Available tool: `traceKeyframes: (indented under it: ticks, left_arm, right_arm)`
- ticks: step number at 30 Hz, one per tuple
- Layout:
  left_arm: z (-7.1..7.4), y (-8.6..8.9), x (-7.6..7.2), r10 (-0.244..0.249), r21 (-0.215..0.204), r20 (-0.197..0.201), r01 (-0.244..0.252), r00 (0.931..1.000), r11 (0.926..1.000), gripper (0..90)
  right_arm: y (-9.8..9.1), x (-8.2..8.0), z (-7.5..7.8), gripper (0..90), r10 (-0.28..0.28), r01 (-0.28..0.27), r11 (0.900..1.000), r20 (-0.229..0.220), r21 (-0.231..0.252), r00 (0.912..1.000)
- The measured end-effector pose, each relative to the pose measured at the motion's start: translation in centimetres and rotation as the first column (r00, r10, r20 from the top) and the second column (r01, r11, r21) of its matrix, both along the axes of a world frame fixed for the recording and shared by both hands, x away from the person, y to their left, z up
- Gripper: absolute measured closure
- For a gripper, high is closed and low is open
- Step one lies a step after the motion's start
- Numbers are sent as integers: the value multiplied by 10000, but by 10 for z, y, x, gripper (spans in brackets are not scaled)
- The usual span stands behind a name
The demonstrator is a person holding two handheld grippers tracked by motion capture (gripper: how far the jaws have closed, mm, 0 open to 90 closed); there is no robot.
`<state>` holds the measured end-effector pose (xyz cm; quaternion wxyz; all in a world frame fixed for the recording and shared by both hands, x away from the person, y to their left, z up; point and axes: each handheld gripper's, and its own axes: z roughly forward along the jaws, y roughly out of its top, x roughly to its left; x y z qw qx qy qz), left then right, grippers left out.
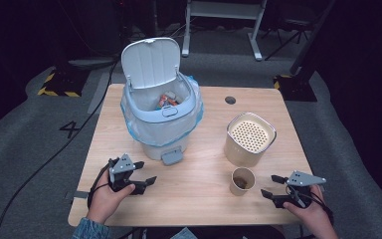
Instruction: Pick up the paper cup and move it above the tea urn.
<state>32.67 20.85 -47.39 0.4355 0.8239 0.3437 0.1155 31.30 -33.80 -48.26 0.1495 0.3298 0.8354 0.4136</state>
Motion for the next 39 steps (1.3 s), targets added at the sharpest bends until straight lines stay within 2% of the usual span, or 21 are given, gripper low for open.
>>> traceKeyframes:
  ticks: [4, 7, 9, 10, 12, 13, 18, 23, 26, 30, 35, 39]
  left_arm:
    - [-12, 4, 3, 367, 275, -309, -358, 9989, 9990, 255]
    - [-17, 7, 6, 603, 754, -242, -583, 9979, 9954, 247]
    - [-20, 8, 7, 708, 965, -363, -670, 9968, 9931, 246]
    - [-22, 8, 7, 770, 1158, -415, -718, 9962, 9907, 247]
    - [-24, 7, 8, 847, 1876, -345, -768, 9958, 9792, 250]
    - [-26, 7, 8, 852, 2085, -319, -768, 9959, 9750, 250]
    - [-30, 8, 9, 824, 1699, -369, -750, 9959, 9826, 244]
    - [-30, 8, 9, 814, 1700, -372, -740, 9960, 9827, 241]
    - [-30, 8, 9, 808, 1706, -384, -731, 9960, 9826, 241]
    - [-30, 8, 9, 802, 1709, -380, -726, 9961, 9826, 241]
    - [-30, 8, 9, 809, 1703, -388, -732, 9960, 9827, 241]
    - [-30, 8, 9, 806, 1703, -386, -729, 9960, 9827, 240]
  right_arm:
    - [5, -2, 1, 245, 237, -238, 9997, 85, 20, 9997]
    - [11, -4, 2, 225, 420, -421, 9990, 81, 166, 9991]
    - [16, -4, 3, 222, 630, -633, 9978, 151, 196, 9979]
    - [18, -5, 3, 220, 760, -764, 9969, 187, 202, 9969]
    - [23, -5, 4, 226, 955, -957, 9953, 133, 129, 9953]
    - [25, -5, 4, 230, 994, -994, 9950, 70, -11, 9950]
    - [35, -1, 0, 232, 1174, -1172, 9930, -110, 131, 9930]
    - [49, 3, -1, 234, 1352, -1356, 9896, 125, 477, 9907]
    - [55, 7, -3, 234, 1502, -1502, 9877, 33, 428, 9886]
    - [62, 11, -6, 234, 1609, -1609, 9848, 64, 656, 9870]
    - [68, 18, -8, 238, 1844, -1844, 9772, 93, 1055, 9828]
    - [72, 20, -11, 260, 2061, -2093, 9704, 384, 1208, 9778]
